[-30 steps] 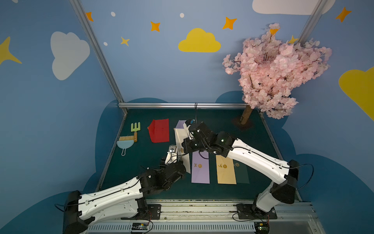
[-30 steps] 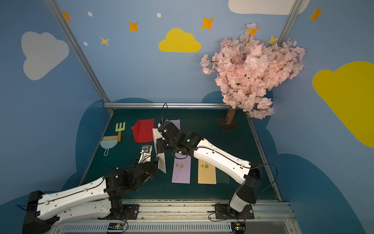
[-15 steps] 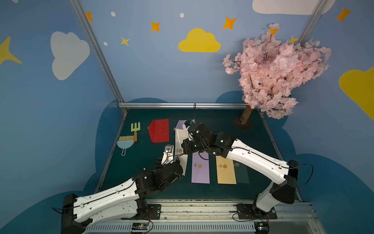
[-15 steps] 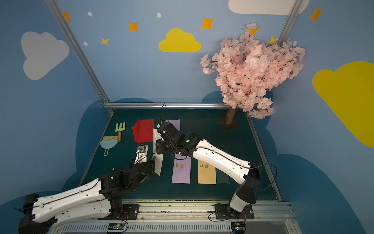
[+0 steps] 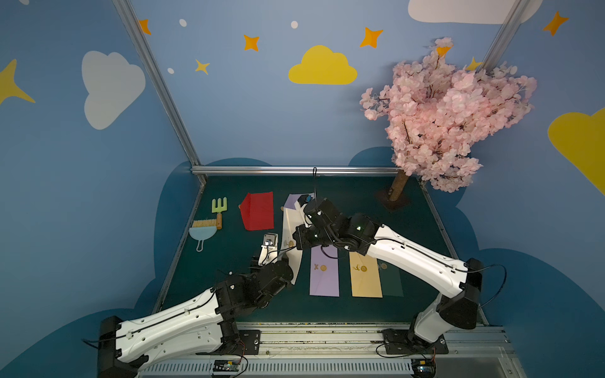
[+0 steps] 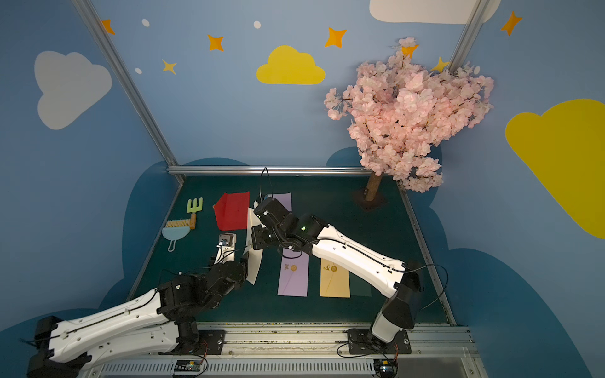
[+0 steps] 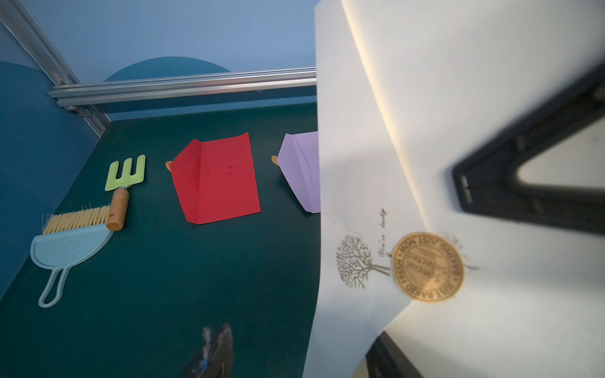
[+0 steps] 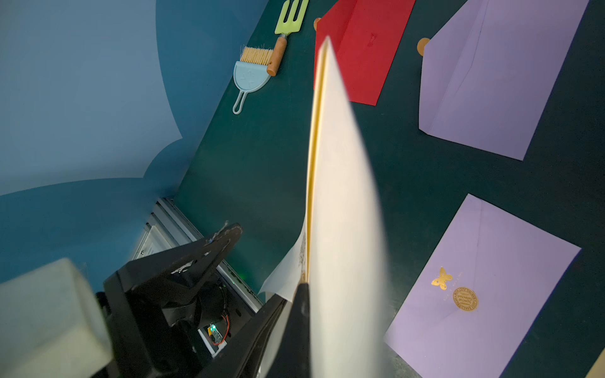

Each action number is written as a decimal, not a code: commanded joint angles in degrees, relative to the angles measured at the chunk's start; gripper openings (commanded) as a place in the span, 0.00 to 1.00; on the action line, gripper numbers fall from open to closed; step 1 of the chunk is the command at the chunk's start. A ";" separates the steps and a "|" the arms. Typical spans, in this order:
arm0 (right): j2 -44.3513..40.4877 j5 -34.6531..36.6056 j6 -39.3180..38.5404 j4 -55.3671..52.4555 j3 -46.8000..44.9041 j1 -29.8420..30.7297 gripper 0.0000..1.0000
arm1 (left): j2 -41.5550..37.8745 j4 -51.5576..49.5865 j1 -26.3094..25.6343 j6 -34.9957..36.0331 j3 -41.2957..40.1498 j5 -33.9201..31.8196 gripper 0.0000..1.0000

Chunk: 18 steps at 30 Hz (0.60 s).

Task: Open the envelope
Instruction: Open the envelope flap on the envelope.

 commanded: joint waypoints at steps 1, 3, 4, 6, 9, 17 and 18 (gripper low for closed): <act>0.53 -1.46 -0.47 -2.46 0.85 0.76 0.00 | -0.81 -0.13 0.55 0.32 1.18 -1.37 0.65; 0.54 -1.46 -0.40 -2.42 0.84 0.75 0.00 | -0.92 -0.23 0.64 0.24 1.16 -1.30 0.65; 0.53 -1.46 -0.39 -2.45 0.83 0.71 0.00 | -0.93 -0.16 0.64 0.24 1.14 -1.28 0.65; 0.54 -1.46 -0.39 -2.35 0.75 0.76 0.00 | -0.88 -0.22 0.65 0.31 1.14 -1.22 0.65; 0.53 -1.54 -0.39 -2.28 0.64 0.84 0.00 | -1.00 -0.21 0.64 0.07 1.05 -1.20 0.65; 0.53 -1.68 -0.31 -2.11 0.47 0.84 0.00 | -1.65 -0.54 0.72 0.17 0.89 -1.36 0.65; 0.53 -1.72 -0.31 -2.06 0.47 0.79 0.00 | -1.75 -0.60 0.73 0.20 0.88 -1.36 0.65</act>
